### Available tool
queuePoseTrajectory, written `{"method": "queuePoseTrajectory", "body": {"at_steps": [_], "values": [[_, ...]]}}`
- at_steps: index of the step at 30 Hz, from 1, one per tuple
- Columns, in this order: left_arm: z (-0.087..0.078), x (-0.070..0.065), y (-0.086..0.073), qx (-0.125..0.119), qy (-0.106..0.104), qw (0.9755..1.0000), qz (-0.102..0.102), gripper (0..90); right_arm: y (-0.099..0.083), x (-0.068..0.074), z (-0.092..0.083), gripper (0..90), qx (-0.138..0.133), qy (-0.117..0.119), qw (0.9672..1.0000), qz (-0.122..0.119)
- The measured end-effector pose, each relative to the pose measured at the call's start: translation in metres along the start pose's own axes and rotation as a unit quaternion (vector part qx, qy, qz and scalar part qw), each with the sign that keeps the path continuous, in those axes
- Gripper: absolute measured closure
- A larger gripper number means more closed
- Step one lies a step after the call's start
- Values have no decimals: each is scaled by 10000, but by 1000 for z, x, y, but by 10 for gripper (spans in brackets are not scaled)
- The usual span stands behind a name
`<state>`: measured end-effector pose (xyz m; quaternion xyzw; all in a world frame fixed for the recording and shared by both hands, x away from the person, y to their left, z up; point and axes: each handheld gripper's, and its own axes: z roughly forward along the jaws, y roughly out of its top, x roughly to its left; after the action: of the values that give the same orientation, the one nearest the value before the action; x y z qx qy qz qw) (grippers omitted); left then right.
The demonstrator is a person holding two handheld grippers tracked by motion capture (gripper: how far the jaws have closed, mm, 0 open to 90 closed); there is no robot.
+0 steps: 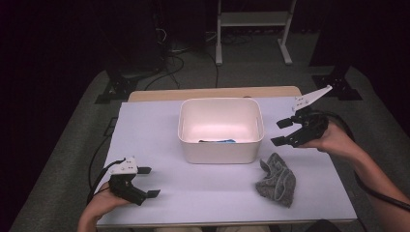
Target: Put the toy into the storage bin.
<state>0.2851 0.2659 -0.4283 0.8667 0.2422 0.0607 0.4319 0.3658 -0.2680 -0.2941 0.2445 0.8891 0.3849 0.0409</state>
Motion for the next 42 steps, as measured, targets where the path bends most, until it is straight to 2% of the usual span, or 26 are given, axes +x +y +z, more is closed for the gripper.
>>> {"method": "queuePoseTrajectory", "body": {"at_steps": [11,20,27,35,42], "values": [[0,1,-1,-3,22,10000,-26,75,-32,-5,5,214,-56,-2,9996,276],[2,2,-1,-20,2,10000,-55,75,-60,-7,7,207,-266,-57,9981,548],[4,2,-1,-20,-11,10000,-49,75,-76,-7,9,205,-365,-120,9971,657],[7,4,1,-41,17,10000,-20,75,-106,-10,16,201,-693,-143,9927,980],[9,3,4,-43,13,10000,46,66,-128,-14,27,200,-697,-107,9902,1206]]}}
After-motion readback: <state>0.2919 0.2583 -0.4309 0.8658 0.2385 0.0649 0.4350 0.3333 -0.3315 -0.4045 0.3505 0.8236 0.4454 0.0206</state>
